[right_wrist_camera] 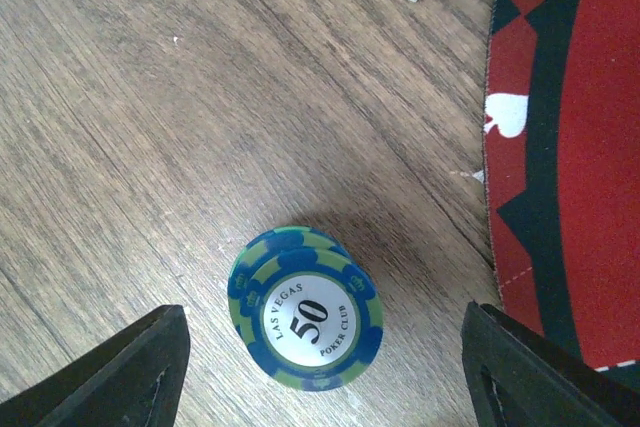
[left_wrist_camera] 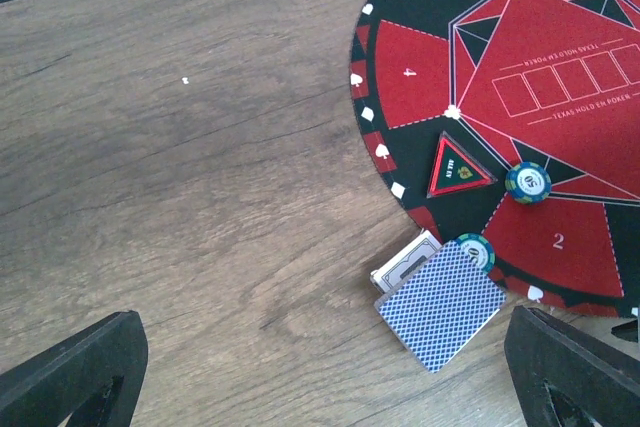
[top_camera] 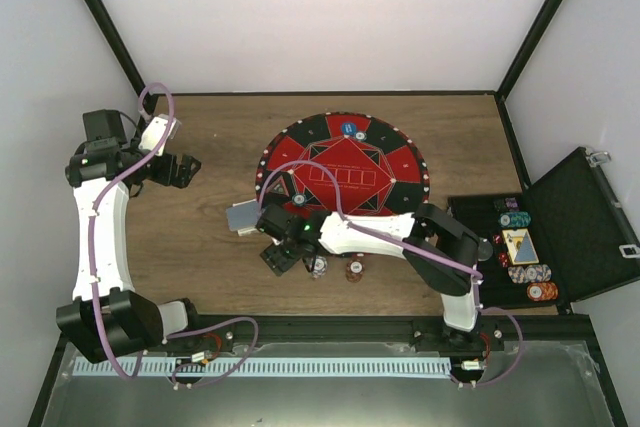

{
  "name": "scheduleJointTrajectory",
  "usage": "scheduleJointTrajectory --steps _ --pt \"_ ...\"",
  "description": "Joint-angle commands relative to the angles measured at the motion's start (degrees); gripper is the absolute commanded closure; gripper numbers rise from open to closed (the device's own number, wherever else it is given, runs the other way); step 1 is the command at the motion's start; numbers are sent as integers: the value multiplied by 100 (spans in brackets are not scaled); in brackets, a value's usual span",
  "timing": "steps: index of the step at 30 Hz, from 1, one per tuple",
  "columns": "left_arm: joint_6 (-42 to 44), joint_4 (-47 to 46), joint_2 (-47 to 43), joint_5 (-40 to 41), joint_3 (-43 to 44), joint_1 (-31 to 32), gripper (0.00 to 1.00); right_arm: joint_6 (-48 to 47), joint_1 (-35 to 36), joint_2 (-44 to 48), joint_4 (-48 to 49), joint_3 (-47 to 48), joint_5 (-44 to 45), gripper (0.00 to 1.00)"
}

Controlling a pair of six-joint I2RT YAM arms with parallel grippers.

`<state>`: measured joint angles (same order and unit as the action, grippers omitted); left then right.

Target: Distribute texas hold em gaming equipment

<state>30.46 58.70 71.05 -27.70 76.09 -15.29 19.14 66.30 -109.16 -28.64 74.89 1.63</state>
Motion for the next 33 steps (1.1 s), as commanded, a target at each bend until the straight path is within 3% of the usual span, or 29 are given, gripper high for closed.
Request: scheduleJointTrajectory --steps 1,15,33 --pt "56 41 -93 -19 128 -27 0 -4 51 -107 54 122 -31 25" --pt "85 1 -65 19 95 -41 0 -113 181 -523 -113 486 205 42" --pt "131 -27 -117 41 19 -45 0 -224 185 -658 -332 645 296 50"
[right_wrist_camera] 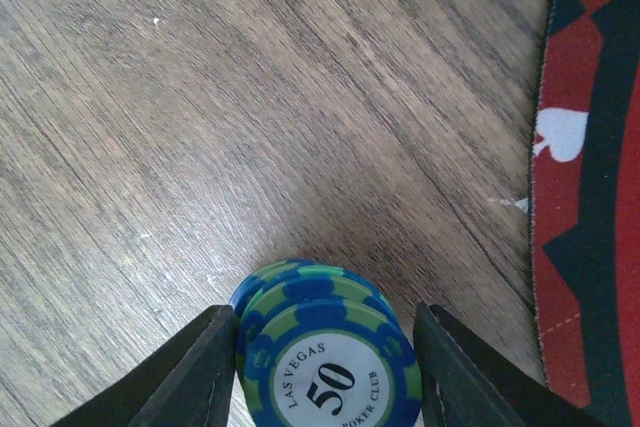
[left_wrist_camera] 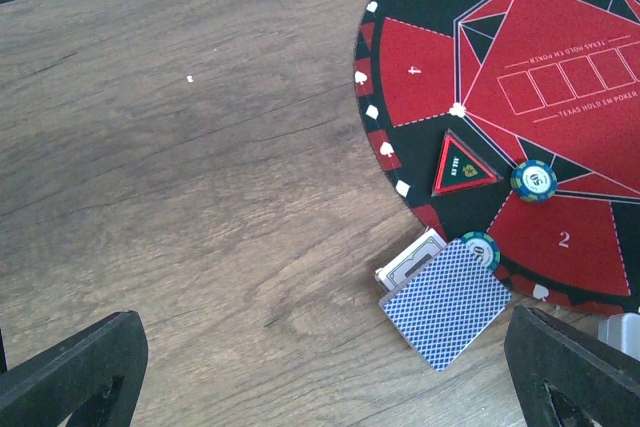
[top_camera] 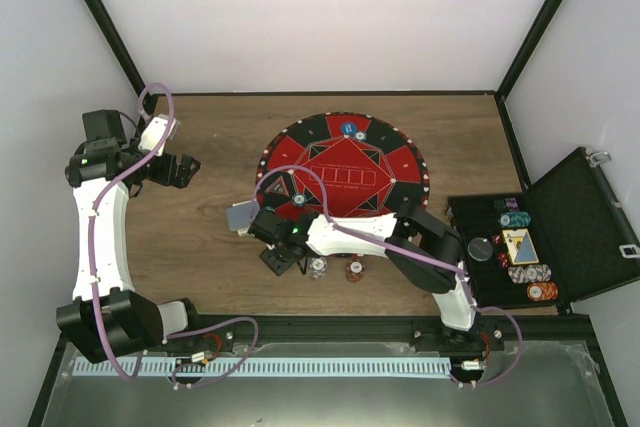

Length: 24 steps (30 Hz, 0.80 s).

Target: Distribute texas hold em gaming equipment

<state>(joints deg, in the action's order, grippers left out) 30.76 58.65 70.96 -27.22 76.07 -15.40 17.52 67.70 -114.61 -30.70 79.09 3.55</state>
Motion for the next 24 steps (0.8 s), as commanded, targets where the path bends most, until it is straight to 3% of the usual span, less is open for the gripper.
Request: scheduleJointTrajectory --steps 1,15,24 --pt "104 -21 -113 -4 22 -38 0 -64 50 -114 -126 229 90 50" --pt "100 -21 -109 -11 30 -56 0 -64 50 11 -228 328 122 81" --pt "122 -8 -135 -16 39 -69 0 -54 -42 203 -601 515 277 91"
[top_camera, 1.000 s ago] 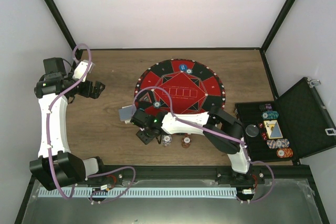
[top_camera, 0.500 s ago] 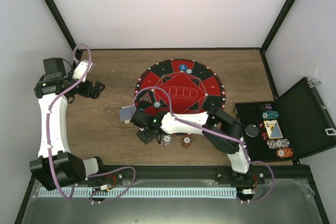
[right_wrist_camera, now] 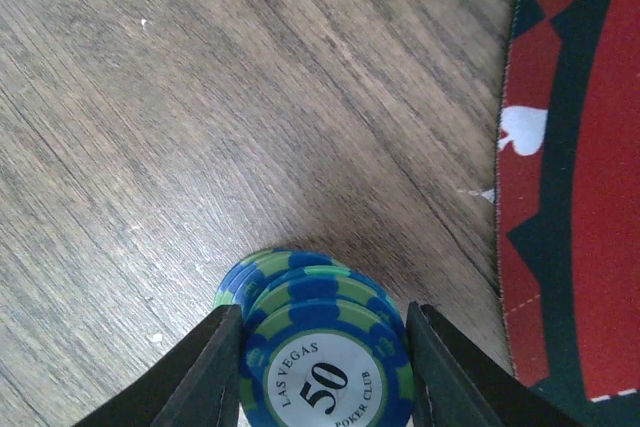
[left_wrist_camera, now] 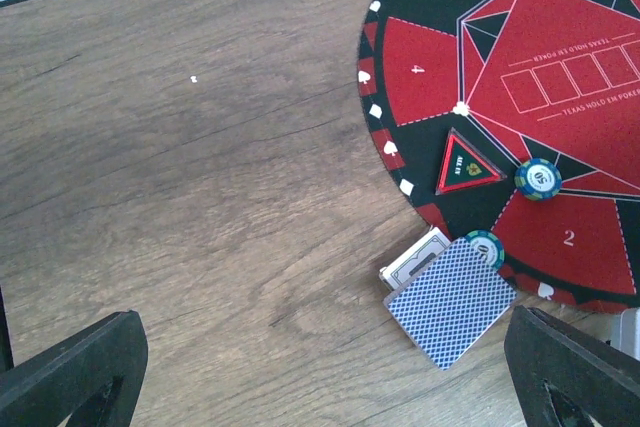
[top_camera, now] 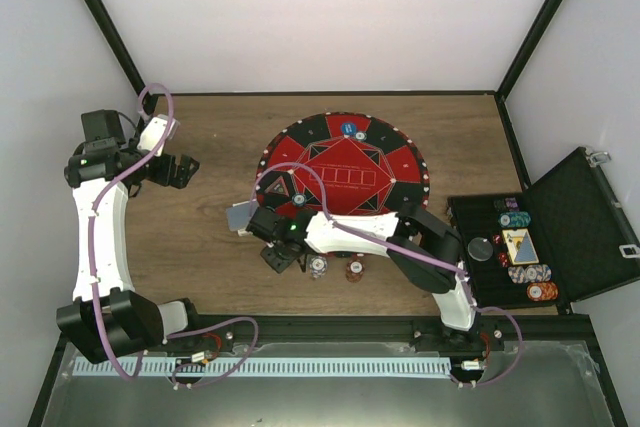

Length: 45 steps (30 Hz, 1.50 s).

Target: Distribute texas hold em gaming equipment

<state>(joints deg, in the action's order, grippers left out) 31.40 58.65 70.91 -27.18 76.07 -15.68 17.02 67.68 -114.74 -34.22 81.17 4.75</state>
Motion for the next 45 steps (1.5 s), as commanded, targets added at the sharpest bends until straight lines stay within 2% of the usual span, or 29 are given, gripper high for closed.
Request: scheduleJointTrajectory --steps 1,8,17,21,27,33,35,37,42,45 --pt "59 -10 -131 -24 39 -42 0 14 -91 281 -275 296 165 92" --pt "76 -3 -135 -26 43 -50 0 100 -800 1036 -346 -240 214 94" --pt "80 -18 -131 -112 39 -67 0 247 -2476 2080 -314 -1811 330 94" --pt "68 -29 -105 -137 41 -68 0 331 -2996 2312 -224 -2313 334 94" --pt "58 -47 -86 -147 30 -71 0 405 -3299 2296 20 -2724 274 93" --pt "59 -31 -80 -156 39 -67 0 462 -3313 2111 217 -2852 98 92" --pt "64 -29 -78 -156 39 -67 0 469 -3314 2111 219 -2852 94 86" --pt "73 -16 -78 -148 39 -67 0 468 -3312 2112 170 -2838 153 73" --pt "60 -29 -54 -173 52 -69 0 470 -3310 2314 -92 -2632 300 46" --pt "41 -38 -26 -193 73 -68 0 490 -3265 2480 -295 -2407 389 38"
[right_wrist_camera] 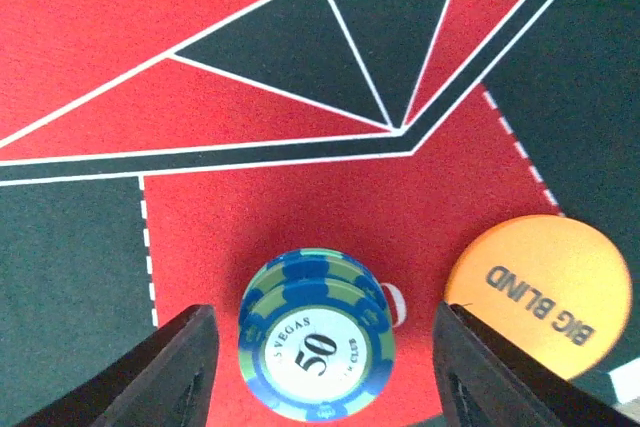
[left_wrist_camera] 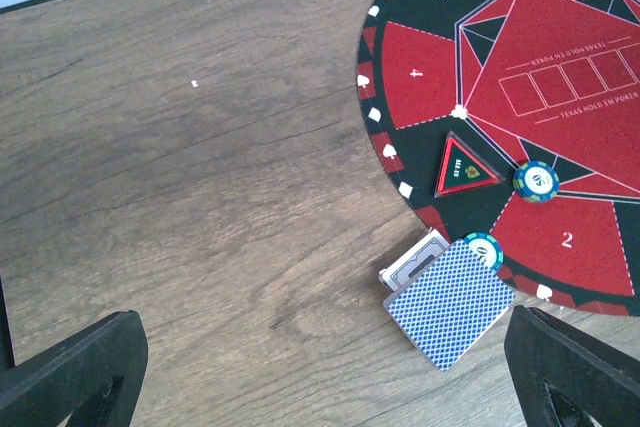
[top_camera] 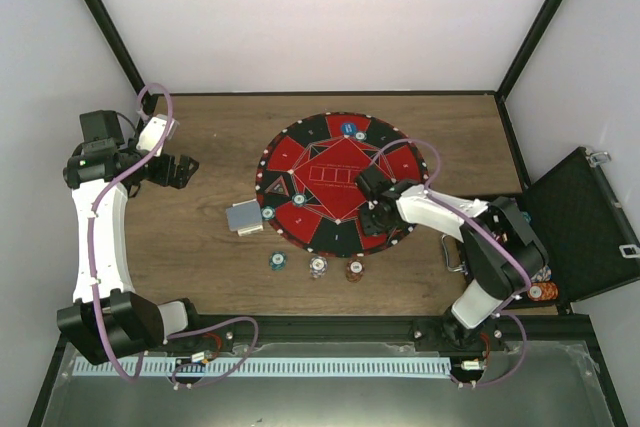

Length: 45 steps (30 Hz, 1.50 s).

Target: Distribute texas hold em gaming equipment

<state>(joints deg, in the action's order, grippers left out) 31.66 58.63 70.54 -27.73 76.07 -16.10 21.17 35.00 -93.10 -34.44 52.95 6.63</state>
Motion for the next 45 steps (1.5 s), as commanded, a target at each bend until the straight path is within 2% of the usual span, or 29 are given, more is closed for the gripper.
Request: scheduleJointTrajectory --steps 1,5,9,13,15,25,28,31,35,38,45 --pt "5 -36 19 -145 82 -25 0 82 52 346 -347 503 251 36" --pt "4 -36 31 -137 85 -26 0 148 484 348 -589 916 406 34" --pt "-3 -47 19 -120 79 -25 0 293 1454 150 -657 1390 360 34" --pt "-51 -71 12 -119 83 -26 0 294 2269 -308 -476 1935 111 34" --pt "-74 -73 13 -140 93 -28 0 266 2455 -691 -387 2220 82 33" --pt "-40 -40 -17 -89 83 -32 0 -211 2307 -2299 -169 3730 84 41" --pt "-39 -44 -6 -93 88 -34 0 -253 2129 -2603 -120 4028 -51 46" --pt "-18 -49 12 -76 92 -35 0 -359 2081 -2827 -161 4296 -109 47" --pt "20 -54 35 -58 75 -34 0 -362 2096 -2859 -203 4285 -261 48" --pt "41 -52 30 -66 58 -43 0 -327 2155 -2630 -101 3899 -347 47" --pt "42 -70 55 -99 57 -43 0 -185 2483 -1874 45 2866 -380 35"
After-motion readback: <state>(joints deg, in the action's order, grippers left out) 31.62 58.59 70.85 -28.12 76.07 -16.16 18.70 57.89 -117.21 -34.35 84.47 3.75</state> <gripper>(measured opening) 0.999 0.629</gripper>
